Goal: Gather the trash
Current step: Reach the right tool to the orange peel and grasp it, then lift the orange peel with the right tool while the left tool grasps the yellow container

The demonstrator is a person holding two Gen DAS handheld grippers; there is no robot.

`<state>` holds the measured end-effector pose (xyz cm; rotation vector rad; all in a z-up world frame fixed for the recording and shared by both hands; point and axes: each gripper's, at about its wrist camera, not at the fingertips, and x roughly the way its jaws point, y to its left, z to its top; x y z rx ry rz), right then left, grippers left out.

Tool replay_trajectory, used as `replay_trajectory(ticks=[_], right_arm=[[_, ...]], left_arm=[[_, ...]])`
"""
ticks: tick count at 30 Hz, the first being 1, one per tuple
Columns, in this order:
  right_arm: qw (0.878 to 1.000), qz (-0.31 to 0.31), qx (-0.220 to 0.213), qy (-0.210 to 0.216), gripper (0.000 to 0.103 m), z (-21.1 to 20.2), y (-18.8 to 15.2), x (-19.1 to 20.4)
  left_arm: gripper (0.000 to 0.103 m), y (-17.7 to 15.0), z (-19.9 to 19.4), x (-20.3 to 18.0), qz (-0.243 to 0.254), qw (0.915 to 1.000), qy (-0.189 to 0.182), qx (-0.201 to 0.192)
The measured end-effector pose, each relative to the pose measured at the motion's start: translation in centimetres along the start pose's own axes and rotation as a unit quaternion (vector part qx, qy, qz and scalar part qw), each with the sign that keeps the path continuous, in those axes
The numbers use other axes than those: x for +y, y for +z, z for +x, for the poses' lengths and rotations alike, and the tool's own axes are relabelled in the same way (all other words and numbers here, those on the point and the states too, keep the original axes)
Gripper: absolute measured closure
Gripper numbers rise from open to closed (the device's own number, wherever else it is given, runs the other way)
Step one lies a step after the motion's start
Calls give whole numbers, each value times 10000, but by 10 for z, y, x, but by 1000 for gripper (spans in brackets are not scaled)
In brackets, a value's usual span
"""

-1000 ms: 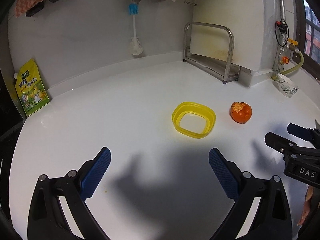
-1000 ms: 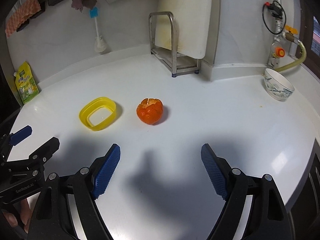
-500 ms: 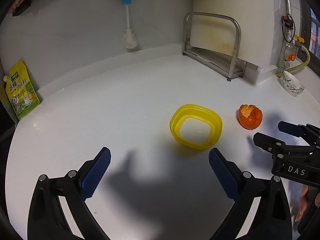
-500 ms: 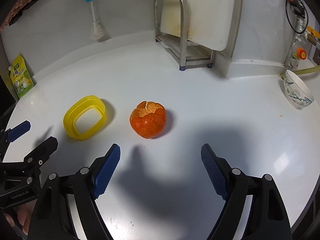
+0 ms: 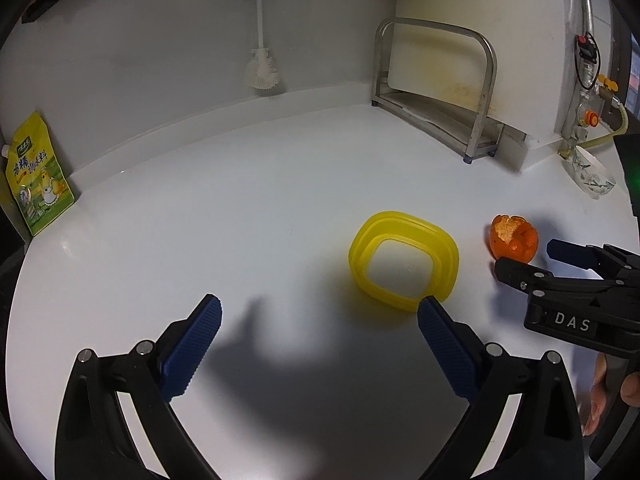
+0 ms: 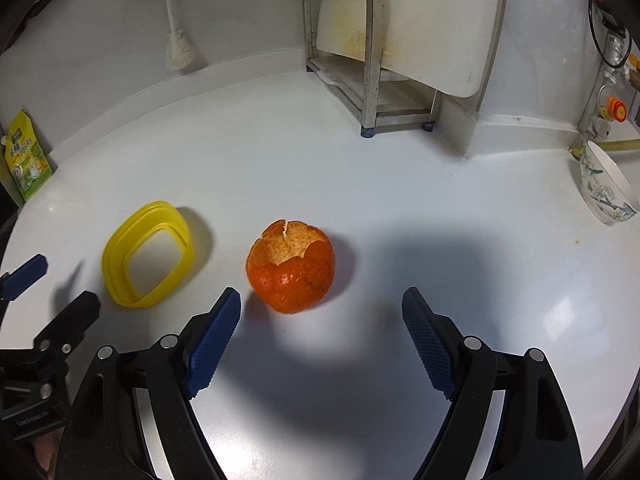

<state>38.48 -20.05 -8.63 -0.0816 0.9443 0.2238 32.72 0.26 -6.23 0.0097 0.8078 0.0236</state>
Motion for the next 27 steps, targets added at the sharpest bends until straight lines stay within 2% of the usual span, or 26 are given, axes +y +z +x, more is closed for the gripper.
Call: replay_trajectory(ticks=[9, 13, 15, 17, 21, 27], right_arm=[[9999, -137, -64, -57, 25, 5, 2, 9], [9999, -108, -102, 3, 50, 3, 1, 8], [9997, -76, -124, 195, 69, 0, 2, 7], [9994, 23, -129, 331, 74, -4, 2, 5], [9985, 242, -105, 488, 75, -8, -2, -7], [9975, 529, -121, 456, 75, -14, -9, -32]], left_arm=[[6, 0, 2, 0, -30, 10000, -43, 29], [6, -1, 4, 0, -39, 10000, -54, 62], [6, -1, 4, -1, -30, 10000, -47, 63], [6, 0, 3, -3, -22, 10000, -43, 60], [6, 1, 1, -9, -8, 9999, -163, 36], [6, 5, 4, -21, 113, 9995, -299, 80]])
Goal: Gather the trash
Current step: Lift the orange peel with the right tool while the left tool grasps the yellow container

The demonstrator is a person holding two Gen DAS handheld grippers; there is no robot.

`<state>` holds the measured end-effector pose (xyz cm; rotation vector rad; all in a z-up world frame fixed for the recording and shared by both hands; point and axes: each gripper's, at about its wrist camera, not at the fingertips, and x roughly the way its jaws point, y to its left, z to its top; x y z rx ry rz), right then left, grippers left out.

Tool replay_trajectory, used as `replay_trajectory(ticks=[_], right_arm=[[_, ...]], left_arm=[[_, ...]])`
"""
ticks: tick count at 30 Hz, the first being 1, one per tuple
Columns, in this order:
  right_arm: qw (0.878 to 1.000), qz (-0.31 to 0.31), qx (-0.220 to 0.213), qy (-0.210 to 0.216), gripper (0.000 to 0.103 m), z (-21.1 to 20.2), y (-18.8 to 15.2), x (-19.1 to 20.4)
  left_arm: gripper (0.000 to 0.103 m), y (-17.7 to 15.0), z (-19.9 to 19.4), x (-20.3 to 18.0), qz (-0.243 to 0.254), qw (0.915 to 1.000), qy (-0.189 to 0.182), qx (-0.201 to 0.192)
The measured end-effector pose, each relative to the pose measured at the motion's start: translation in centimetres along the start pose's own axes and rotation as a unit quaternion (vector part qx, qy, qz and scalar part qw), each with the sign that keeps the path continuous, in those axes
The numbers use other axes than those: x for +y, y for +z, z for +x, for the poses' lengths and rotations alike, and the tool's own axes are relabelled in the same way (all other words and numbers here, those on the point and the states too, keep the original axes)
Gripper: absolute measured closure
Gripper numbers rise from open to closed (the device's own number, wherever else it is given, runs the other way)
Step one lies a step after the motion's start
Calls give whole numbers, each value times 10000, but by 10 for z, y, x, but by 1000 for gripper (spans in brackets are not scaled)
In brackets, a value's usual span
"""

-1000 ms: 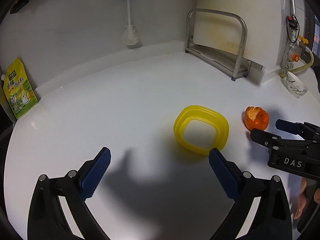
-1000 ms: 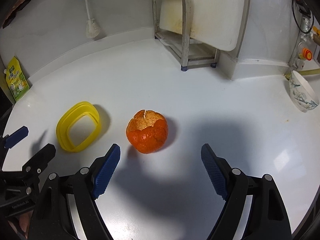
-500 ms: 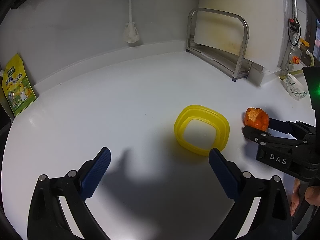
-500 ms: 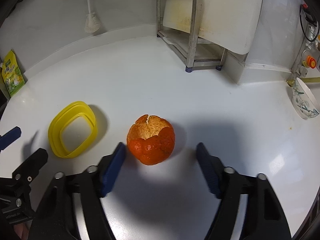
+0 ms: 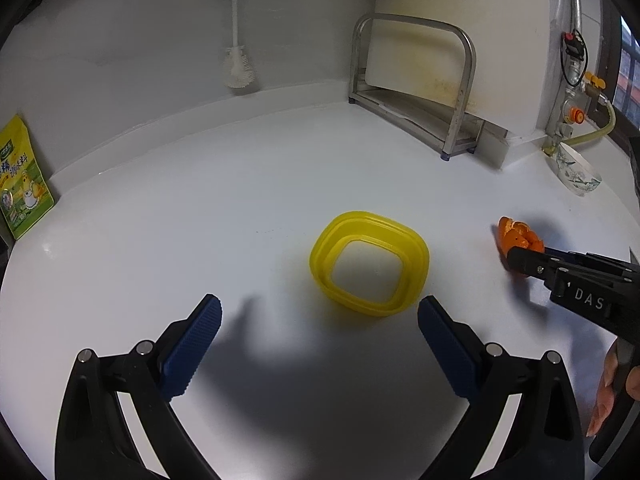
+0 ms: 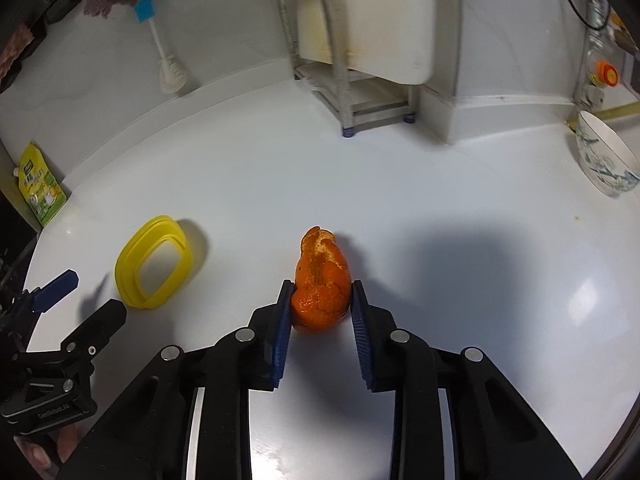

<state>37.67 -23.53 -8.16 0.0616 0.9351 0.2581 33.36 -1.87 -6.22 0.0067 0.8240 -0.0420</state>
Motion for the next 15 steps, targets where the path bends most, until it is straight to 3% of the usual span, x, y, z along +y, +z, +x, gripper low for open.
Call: replay_trajectory(ticks=[4, 15], right_arm=[[9995, 282, -54, 107, 75, -7, -1, -14], [9990, 185, -235, 343, 75, -17, 2, -10]], left_arm=[[6, 2, 8, -9, 166, 9998, 101, 105], [6, 13, 28, -15, 125, 9993, 23, 358]])
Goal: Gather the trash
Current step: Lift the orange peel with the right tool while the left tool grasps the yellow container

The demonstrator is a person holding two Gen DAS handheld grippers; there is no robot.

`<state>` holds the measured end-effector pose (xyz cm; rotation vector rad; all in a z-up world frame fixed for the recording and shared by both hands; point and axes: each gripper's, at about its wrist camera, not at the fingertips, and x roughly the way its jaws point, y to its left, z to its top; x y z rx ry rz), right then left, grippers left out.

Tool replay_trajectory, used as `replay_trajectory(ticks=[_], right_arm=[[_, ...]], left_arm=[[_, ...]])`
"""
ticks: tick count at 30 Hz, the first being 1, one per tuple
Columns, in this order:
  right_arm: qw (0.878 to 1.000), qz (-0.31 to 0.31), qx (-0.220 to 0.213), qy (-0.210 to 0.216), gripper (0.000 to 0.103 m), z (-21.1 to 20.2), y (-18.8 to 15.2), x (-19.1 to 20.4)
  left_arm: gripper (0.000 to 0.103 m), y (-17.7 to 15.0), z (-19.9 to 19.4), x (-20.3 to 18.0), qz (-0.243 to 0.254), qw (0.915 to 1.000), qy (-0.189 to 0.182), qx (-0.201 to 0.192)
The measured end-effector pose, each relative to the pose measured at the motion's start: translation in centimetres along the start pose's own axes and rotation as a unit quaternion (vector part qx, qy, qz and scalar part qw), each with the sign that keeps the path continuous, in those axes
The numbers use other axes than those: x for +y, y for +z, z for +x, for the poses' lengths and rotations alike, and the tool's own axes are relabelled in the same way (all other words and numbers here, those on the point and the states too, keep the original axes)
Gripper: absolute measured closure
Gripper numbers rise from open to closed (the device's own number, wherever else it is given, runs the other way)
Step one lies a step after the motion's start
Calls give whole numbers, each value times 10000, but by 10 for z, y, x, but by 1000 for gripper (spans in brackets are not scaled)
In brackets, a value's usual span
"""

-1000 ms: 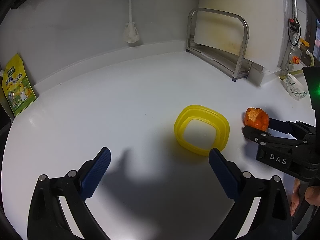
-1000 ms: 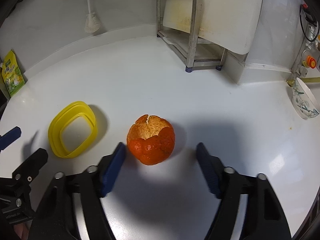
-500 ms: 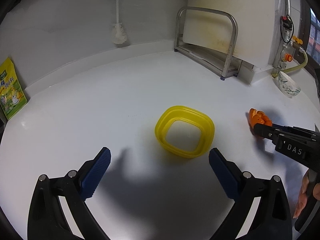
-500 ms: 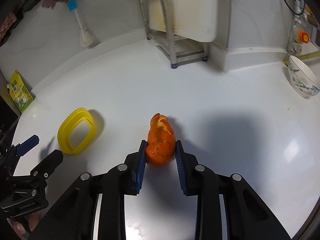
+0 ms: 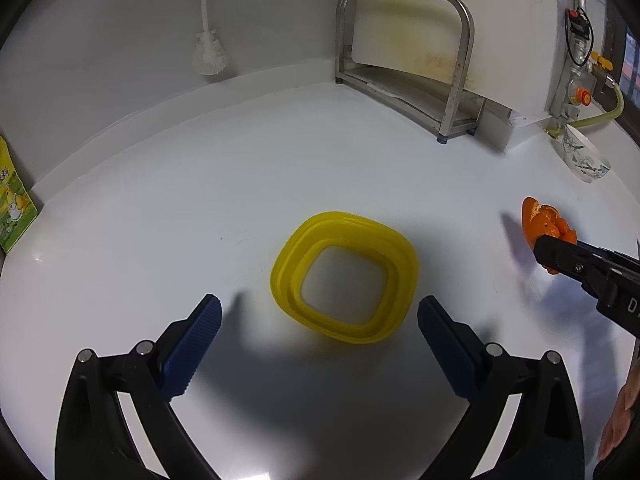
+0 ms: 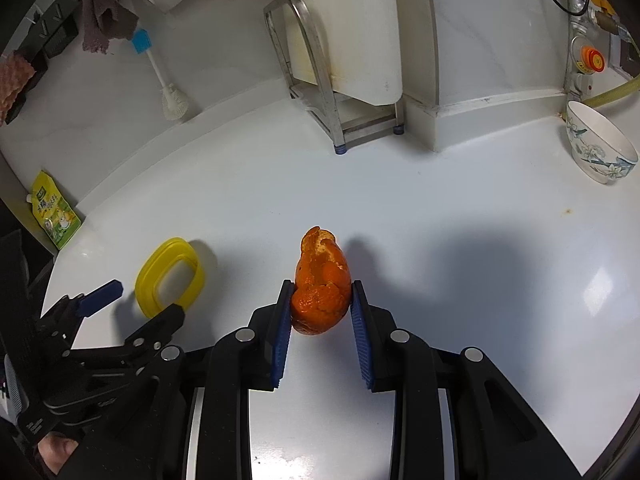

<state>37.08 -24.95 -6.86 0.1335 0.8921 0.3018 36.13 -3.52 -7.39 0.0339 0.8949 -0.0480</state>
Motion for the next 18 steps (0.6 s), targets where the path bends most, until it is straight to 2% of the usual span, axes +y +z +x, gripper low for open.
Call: replay_trajectory(ticks=[8, 11, 18], right_arm=[[9999, -66, 8, 106, 75, 2, -3, 4], [9999, -3, -5, 166, 75, 1, -2, 1], [9999, 37, 5, 148, 75, 1, -2, -4]], left_arm=[[6, 6, 10, -8, 105, 9998, 130, 116], [6, 7, 17, -11, 159, 9995, 74, 257], [8, 10, 21, -6, 22, 9995, -77, 321]])
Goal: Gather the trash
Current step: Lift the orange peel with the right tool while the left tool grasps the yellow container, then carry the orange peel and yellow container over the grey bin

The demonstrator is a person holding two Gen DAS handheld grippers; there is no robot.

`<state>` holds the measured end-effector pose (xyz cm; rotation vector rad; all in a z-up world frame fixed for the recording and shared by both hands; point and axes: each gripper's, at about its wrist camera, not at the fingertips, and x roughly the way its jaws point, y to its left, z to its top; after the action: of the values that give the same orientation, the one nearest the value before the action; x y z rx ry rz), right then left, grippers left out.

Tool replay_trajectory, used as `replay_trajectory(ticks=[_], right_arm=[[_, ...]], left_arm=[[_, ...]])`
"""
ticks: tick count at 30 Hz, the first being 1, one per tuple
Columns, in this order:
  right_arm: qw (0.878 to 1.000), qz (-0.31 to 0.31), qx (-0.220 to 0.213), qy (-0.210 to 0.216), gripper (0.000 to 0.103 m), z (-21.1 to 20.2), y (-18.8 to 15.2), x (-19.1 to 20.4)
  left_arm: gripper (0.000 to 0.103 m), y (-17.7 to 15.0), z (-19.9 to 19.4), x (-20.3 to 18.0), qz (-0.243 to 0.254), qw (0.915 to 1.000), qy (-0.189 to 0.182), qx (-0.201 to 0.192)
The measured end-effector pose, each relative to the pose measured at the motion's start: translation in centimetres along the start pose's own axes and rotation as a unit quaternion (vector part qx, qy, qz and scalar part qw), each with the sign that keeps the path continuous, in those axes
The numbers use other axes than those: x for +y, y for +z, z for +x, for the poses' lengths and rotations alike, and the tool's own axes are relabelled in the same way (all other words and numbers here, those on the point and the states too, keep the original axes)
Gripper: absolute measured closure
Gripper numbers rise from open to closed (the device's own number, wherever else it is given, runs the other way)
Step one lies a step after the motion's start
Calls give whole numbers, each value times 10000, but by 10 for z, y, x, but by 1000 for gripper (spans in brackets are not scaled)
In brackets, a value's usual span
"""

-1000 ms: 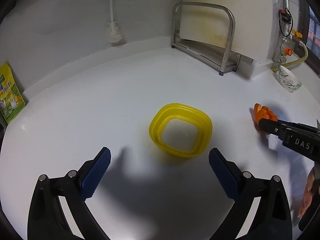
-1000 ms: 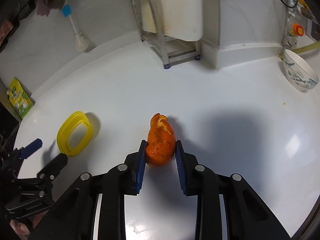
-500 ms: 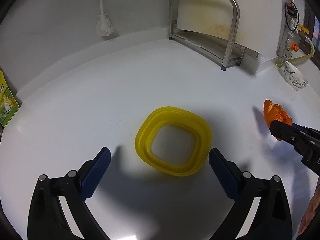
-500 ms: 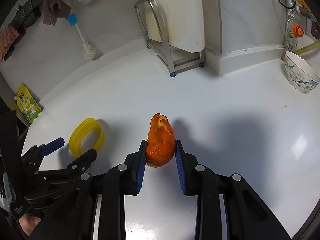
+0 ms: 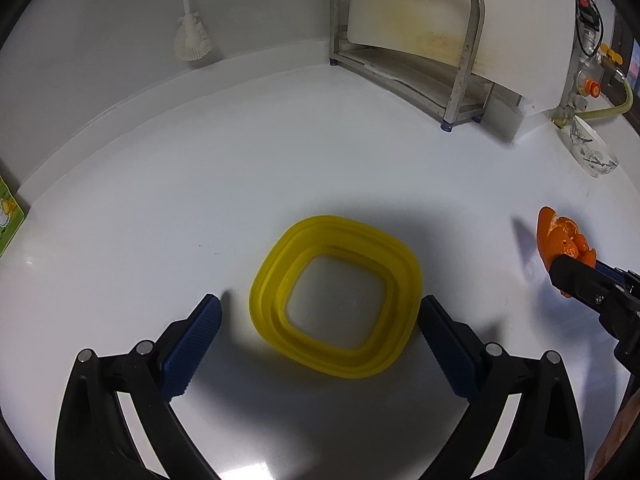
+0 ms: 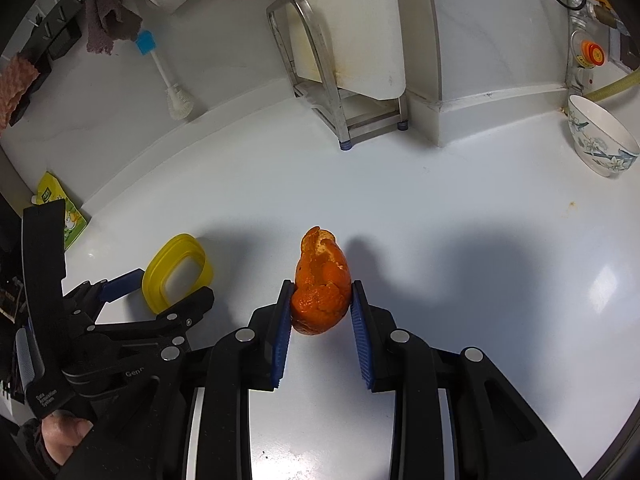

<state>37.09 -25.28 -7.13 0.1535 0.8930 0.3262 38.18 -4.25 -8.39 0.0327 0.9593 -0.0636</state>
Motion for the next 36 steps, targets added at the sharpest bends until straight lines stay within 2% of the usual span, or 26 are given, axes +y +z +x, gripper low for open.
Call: replay_trajectory(ticks=[2, 5, 6, 18, 24, 26, 28, 36], right_arm=[[10000, -5, 2, -4, 75, 0, 0, 0], [10000, 10, 25, 48, 75, -1, 0, 1], [10000, 11, 14, 63, 75, -2, -1, 1], [9999, 87, 8, 103, 75, -11, -16, -1], [9999, 55, -59, 79, 75, -15, -20, -1], [9999, 73, -57, 99, 75, -17, -23, -1], [9998, 100, -82, 126, 75, -24, -31, 2], [9993, 208, -235, 199, 75, -61, -64, 17]], left_arm=[[14, 0, -1, 0, 10, 10000, -9, -46], [30, 0, -6, -3, 85, 9998, -49, -144], [31, 0, -6, -3, 103, 9998, -67, -152], [32, -8, -21, 8, -231, 9989, -287, -298], [32, -25, -37, 17, -294, 9984, -328, -367], [32, -33, -45, 19, -263, 9984, -231, -450], [32, -42, -53, 20, -218, 9983, -165, -509], [32, -77, -85, 24, -109, 9978, -300, -577]])
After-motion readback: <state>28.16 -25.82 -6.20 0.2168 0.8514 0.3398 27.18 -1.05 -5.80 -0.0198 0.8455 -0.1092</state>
